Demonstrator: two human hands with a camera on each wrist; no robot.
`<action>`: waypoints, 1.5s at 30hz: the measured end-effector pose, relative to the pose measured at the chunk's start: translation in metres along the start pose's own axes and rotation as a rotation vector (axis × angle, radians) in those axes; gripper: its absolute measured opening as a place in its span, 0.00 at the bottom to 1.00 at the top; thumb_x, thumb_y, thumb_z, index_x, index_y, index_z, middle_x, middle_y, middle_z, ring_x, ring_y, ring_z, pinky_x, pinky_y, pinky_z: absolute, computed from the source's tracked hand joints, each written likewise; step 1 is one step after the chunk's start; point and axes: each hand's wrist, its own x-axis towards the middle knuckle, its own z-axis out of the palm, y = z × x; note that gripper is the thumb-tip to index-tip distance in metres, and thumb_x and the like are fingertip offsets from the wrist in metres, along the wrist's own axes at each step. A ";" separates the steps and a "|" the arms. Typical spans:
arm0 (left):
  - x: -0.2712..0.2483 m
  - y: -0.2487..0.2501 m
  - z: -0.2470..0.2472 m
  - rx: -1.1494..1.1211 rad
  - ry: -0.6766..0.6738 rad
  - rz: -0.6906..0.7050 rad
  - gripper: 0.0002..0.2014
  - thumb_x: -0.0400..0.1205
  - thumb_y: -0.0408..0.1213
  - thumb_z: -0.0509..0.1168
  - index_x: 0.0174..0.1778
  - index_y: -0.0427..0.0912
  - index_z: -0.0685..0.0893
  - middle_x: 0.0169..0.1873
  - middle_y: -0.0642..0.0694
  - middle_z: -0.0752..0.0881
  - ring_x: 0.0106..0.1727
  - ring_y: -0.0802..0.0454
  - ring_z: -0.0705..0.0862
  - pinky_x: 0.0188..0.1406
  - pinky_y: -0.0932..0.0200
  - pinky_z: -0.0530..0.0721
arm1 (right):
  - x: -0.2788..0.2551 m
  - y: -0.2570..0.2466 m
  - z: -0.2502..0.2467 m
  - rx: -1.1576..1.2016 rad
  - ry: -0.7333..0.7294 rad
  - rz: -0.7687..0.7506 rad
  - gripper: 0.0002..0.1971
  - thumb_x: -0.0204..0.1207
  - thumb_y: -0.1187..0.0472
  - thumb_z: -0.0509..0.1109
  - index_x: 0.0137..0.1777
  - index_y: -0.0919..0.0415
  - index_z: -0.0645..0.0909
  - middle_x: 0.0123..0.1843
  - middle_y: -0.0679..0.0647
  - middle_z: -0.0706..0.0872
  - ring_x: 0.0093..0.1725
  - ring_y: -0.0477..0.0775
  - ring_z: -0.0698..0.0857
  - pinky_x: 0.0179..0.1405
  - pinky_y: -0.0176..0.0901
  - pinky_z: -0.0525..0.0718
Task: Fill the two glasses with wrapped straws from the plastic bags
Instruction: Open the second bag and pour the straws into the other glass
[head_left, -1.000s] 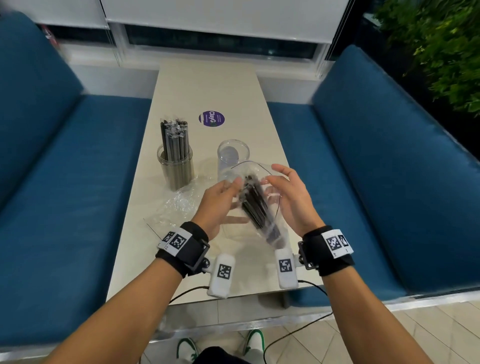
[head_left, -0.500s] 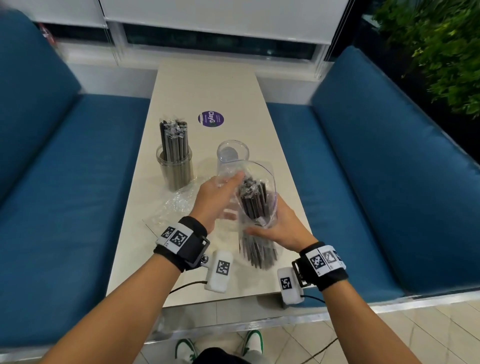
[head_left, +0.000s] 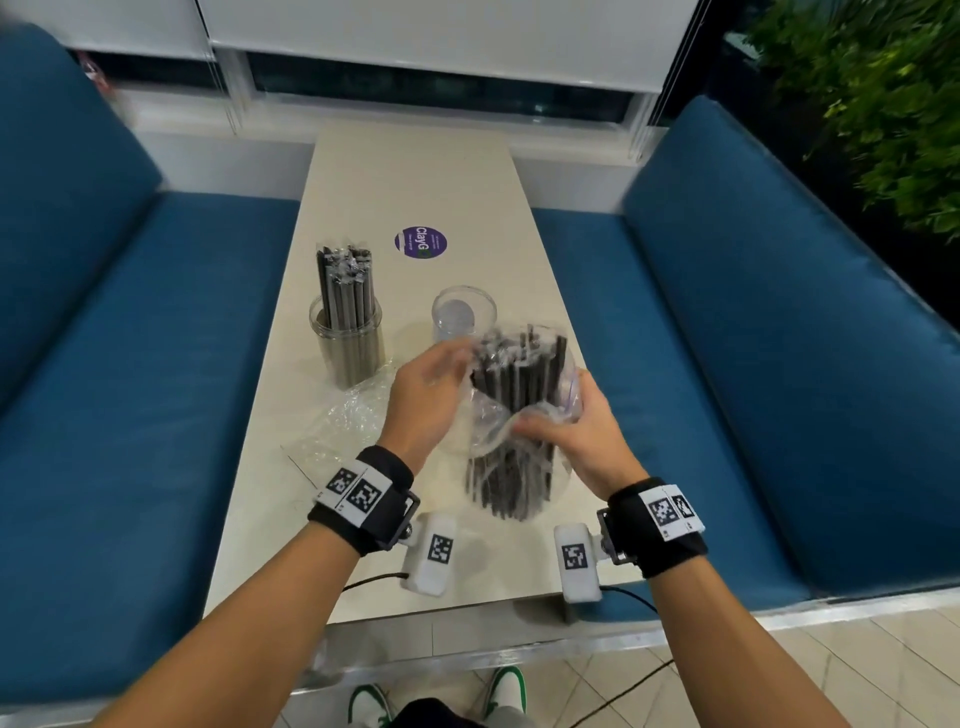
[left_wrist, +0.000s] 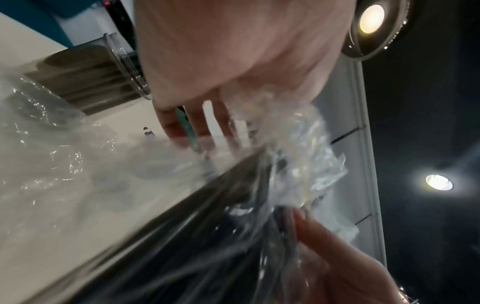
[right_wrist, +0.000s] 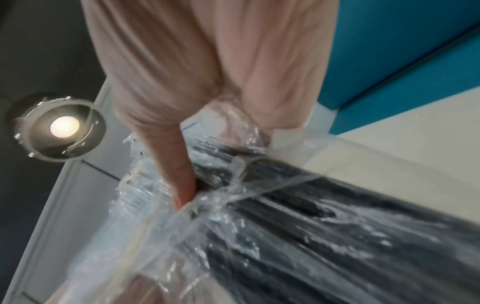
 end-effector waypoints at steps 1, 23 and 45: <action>-0.005 0.003 0.002 -0.014 -0.053 -0.011 0.15 0.92 0.53 0.65 0.70 0.54 0.90 0.67 0.56 0.91 0.72 0.58 0.86 0.84 0.45 0.77 | 0.002 0.000 0.001 0.067 0.047 0.002 0.36 0.66 0.71 0.87 0.72 0.65 0.74 0.66 0.66 0.89 0.61 0.62 0.92 0.66 0.65 0.88; 0.014 0.003 0.013 -0.557 0.026 -0.246 0.25 0.76 0.33 0.82 0.69 0.36 0.85 0.64 0.26 0.90 0.57 0.32 0.93 0.56 0.33 0.94 | -0.019 -0.042 0.041 -0.814 -0.077 -0.255 0.44 0.76 0.44 0.75 0.89 0.45 0.56 0.74 0.47 0.75 0.69 0.52 0.71 0.71 0.54 0.71; 0.009 0.016 0.005 -1.024 -0.278 -0.598 0.28 0.89 0.54 0.65 0.61 0.27 0.88 0.54 0.30 0.87 0.57 0.35 0.86 0.87 0.48 0.63 | -0.038 -0.054 0.039 -0.618 0.137 -0.790 0.28 0.72 0.60 0.86 0.69 0.68 0.83 0.70 0.61 0.83 0.71 0.51 0.84 0.69 0.34 0.82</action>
